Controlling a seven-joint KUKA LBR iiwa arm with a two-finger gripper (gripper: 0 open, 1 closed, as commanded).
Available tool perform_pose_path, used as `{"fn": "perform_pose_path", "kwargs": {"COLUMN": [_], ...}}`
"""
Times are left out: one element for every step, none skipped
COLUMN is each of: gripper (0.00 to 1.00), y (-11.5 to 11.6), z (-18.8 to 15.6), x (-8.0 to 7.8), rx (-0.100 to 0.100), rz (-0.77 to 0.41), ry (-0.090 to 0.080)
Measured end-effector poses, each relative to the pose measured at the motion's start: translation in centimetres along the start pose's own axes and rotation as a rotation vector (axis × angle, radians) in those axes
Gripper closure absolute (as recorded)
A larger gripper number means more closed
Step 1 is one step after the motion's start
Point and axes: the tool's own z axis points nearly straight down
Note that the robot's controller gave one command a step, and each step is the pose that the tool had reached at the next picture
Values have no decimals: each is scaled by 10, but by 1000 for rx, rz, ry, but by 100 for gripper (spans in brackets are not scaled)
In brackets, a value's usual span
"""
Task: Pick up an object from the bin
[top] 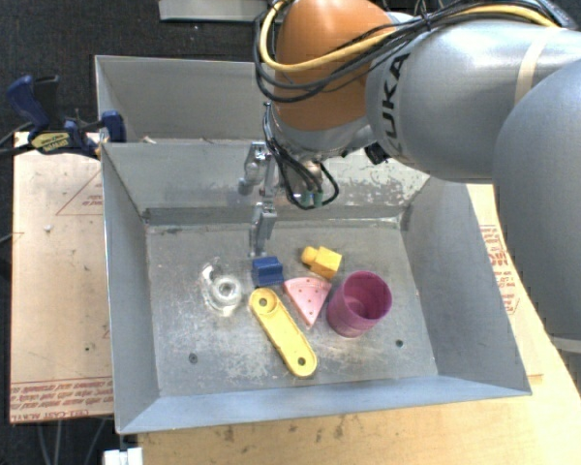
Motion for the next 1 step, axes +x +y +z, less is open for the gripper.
{"fn": "perform_pose_path", "kwargs": {"gripper": [0], "y": [-27], "z": [38], "x": [6], "rx": [-1], "rz": [-81], "ry": [-5]}}
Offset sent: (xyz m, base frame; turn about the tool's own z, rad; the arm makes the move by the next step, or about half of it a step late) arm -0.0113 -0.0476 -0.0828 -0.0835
